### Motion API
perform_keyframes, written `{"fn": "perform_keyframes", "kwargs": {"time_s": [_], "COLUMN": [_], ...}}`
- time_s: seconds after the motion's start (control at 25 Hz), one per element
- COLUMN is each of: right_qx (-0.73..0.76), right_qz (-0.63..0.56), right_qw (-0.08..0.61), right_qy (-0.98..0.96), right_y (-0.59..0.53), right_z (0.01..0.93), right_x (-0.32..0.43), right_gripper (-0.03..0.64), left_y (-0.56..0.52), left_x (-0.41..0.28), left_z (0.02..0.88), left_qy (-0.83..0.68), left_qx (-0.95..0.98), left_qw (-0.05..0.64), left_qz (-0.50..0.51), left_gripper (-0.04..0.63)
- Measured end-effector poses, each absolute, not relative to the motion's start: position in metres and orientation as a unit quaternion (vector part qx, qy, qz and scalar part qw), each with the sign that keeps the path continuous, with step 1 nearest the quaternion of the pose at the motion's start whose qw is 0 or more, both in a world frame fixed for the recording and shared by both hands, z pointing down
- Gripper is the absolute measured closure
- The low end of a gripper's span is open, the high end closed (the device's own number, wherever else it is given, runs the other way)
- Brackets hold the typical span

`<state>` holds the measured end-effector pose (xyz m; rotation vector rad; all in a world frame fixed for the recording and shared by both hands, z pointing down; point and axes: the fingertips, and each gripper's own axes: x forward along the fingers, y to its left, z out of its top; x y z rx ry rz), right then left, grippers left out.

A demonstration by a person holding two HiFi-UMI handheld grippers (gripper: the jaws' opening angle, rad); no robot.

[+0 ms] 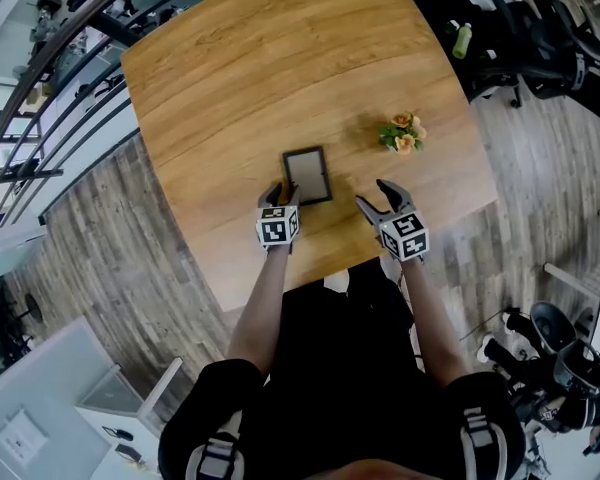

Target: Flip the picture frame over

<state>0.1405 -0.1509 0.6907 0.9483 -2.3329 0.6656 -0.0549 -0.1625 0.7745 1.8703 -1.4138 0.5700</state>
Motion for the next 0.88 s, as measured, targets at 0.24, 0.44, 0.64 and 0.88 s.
{"fn": "perform_keyframes", "kwargs": {"time_s": [0.24,0.44,0.64,0.88], "right_qx": [0.349,0.349,0.346,0.344], "right_qz": [0.246,0.242,0.246,0.248], "right_qw": [0.273,0.271,0.268,0.268], "right_qy": [-0.862,-0.864,-0.865,-0.865], "right_y": [-0.154,-0.157,-0.153,-0.145], "right_z": [0.693,0.69,0.693,0.693], "right_x": [0.149,0.149,0.144,0.136], "right_gripper": [0.348,0.348,0.348,0.35], "left_y": [-0.164,-0.164,-0.162,-0.163], "left_x": [-0.059,-0.058,-0.063,-0.07], "left_z": [0.779,0.777,0.778,0.778], "left_qy": [-0.563,-0.573,-0.583,-0.601], "left_qx": [0.709,0.7,0.682,0.66], "left_qw": [0.358,0.366,0.398,0.414], "left_qz": [0.229,0.216,0.194,0.179], "left_gripper": [0.419,0.499,0.517,0.535]}}
